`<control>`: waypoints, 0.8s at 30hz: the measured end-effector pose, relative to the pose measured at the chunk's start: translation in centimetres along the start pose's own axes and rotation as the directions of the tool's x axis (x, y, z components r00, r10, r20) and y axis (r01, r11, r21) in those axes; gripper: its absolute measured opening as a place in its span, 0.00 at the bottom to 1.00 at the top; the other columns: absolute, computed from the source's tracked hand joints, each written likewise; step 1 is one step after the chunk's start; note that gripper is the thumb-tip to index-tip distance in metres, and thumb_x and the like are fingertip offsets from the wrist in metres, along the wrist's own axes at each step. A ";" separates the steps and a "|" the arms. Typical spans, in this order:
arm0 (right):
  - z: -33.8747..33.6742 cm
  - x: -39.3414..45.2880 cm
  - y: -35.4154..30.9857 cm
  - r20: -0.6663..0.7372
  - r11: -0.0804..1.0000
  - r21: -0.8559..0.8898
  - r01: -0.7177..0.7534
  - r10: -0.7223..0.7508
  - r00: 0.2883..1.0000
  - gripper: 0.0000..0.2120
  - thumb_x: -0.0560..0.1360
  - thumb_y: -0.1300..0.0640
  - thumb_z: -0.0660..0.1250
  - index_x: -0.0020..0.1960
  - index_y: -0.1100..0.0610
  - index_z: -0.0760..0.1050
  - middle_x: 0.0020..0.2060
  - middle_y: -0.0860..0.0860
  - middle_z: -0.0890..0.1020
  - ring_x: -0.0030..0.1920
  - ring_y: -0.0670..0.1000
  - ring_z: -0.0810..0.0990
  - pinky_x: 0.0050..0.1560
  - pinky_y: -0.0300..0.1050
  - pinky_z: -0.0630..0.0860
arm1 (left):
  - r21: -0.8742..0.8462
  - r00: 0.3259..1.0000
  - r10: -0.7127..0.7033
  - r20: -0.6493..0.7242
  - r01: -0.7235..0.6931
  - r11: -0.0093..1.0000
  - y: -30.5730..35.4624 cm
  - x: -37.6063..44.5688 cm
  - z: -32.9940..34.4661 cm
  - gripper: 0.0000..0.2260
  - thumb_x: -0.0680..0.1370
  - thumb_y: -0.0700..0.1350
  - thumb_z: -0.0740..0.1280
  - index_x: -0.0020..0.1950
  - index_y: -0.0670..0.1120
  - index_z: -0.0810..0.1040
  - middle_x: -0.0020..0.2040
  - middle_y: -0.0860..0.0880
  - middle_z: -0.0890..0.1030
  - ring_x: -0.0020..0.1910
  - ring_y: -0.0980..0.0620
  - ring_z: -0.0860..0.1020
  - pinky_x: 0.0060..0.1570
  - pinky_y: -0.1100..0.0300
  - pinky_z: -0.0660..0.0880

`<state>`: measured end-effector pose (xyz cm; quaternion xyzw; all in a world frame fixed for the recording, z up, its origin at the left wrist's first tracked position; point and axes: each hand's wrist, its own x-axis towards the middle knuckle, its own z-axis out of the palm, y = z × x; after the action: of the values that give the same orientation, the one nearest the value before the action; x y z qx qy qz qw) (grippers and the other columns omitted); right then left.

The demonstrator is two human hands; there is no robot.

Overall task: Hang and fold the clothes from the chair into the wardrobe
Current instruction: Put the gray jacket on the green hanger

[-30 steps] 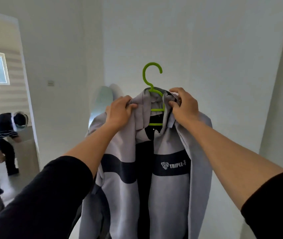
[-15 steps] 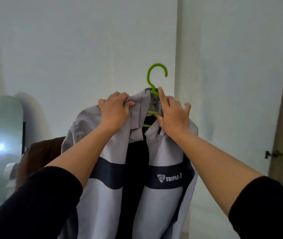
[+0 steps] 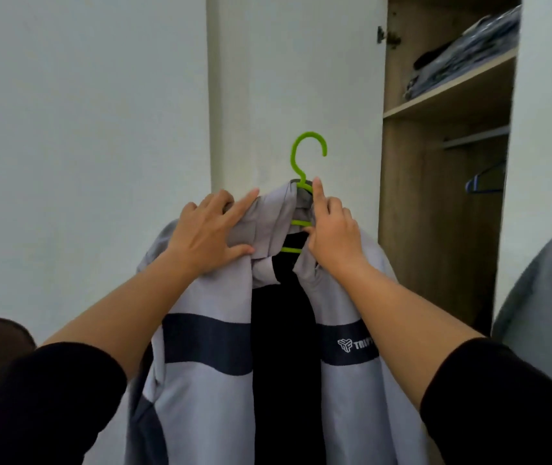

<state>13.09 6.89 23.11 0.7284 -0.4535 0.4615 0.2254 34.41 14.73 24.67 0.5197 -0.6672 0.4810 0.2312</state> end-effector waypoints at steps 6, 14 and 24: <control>2.5 1.6 6.7 0.008 0.990 -0.138 0.027 -0.026 1.000 0.41 0.72 0.63 0.65 0.77 0.56 0.46 0.58 0.61 0.73 0.49 0.62 0.74 0.48 0.56 0.71 | -0.032 0.999 0.044 0.021 -0.043 0.999 3.4 2.7 5.5 0.50 0.59 0.61 0.76 0.75 0.45 0.59 0.51 0.42 0.75 0.42 0.44 0.77 0.36 0.54 0.74; 5.7 4.2 11.4 0.097 0.975 -0.219 -0.025 0.047 0.994 0.39 0.78 0.58 0.61 0.77 0.48 0.38 0.70 0.55 0.64 0.64 0.59 0.68 0.62 0.58 0.64 | -0.225 0.998 -0.011 0.061 0.025 0.974 5.2 6.6 11.6 0.42 0.64 0.56 0.77 0.74 0.50 0.63 0.50 0.42 0.74 0.39 0.41 0.77 0.28 0.57 0.68; 10.4 9.7 13.9 0.043 0.939 -0.327 -0.105 0.125 0.991 0.32 0.79 0.57 0.57 0.77 0.44 0.46 0.77 0.49 0.53 0.77 0.53 0.47 0.70 0.68 0.45 | -0.280 0.995 0.016 0.093 0.011 0.960 6.1 15.2 19.9 0.38 0.71 0.58 0.69 0.76 0.54 0.55 0.60 0.43 0.69 0.49 0.40 0.76 0.42 0.51 0.73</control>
<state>7.44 -12.03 25.50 0.6679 -0.5717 0.3700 0.3002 27.26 -9.96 25.93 0.5031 -0.7394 0.3570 0.2697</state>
